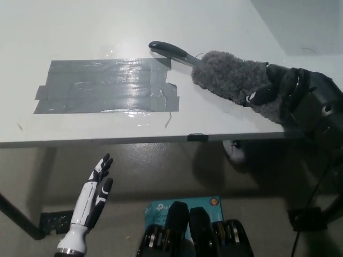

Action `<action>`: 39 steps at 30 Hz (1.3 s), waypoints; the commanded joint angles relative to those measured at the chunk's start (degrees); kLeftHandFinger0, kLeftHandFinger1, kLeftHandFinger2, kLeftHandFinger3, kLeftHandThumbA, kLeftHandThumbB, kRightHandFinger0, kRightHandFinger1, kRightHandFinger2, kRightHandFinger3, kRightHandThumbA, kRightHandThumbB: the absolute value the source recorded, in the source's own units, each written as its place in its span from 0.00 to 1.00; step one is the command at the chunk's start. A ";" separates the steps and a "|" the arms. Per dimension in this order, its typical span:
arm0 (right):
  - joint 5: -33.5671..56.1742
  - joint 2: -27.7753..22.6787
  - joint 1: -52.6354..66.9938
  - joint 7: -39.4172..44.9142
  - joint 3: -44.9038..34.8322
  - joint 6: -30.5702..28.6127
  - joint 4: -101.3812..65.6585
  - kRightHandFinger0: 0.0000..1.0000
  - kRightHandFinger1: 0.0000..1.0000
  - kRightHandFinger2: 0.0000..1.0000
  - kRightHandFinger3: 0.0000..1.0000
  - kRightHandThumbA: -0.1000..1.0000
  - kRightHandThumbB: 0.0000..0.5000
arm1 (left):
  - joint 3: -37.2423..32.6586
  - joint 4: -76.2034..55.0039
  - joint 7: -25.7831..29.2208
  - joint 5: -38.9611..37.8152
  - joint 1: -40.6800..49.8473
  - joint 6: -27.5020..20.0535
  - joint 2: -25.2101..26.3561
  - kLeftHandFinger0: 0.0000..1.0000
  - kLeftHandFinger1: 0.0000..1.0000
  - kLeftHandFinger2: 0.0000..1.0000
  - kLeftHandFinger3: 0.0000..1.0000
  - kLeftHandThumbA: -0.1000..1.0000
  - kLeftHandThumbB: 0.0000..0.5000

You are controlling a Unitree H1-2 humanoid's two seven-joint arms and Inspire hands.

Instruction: A grey duster is kept infront of the robot in the middle of the table and the robot extends its right arm to grab the duster, picks it up and hands it to a person

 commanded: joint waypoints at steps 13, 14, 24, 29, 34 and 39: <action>-5.07 2.90 -0.67 -2.32 5.80 -4.26 2.09 0.80 0.80 0.87 1.00 0.01 0.60 | 0.54 -0.55 0.20 -0.50 -2.21 -2.05 1.07 1.00 1.00 1.00 1.00 1.00 0.46; -5.79 2.78 0.07 -4.31 6.54 -5.52 2.63 0.58 0.61 0.70 0.90 0.00 0.54 | 0.47 -0.41 0.26 -0.78 -2.28 -2.05 1.07 1.00 1.00 1.00 1.00 1.00 0.46; -4.07 0.84 3.03 -11.73 4.79 -11.40 4.73 0.11 0.51 0.73 0.64 0.00 0.37 | 0.49 0.12 0.48 -1.06 -3.09 -2.05 1.11 1.00 1.00 1.00 1.00 1.00 0.48; -0.58 -0.81 4.37 -14.32 -0.24 -16.40 4.42 0.17 0.72 0.94 0.86 0.00 0.35 | 0.60 0.25 0.13 -1.36 -3.43 -2.05 1.13 1.00 1.00 1.00 1.00 1.00 0.47; 4.07 -1.95 4.40 -12.98 -7.18 -19.72 2.46 0.39 0.92 1.00 1.00 0.00 0.31 | 0.60 0.47 0.03 -1.51 -3.74 -2.05 1.22 1.00 1.00 1.00 1.00 1.00 0.47; 4.81 -2.03 4.26 -11.54 -10.22 -19.87 1.32 0.40 0.85 1.00 1.00 0.00 0.29 | 0.48 0.70 0.28 -1.30 -3.75 -2.05 1.33 1.00 1.00 1.00 1.00 1.00 0.47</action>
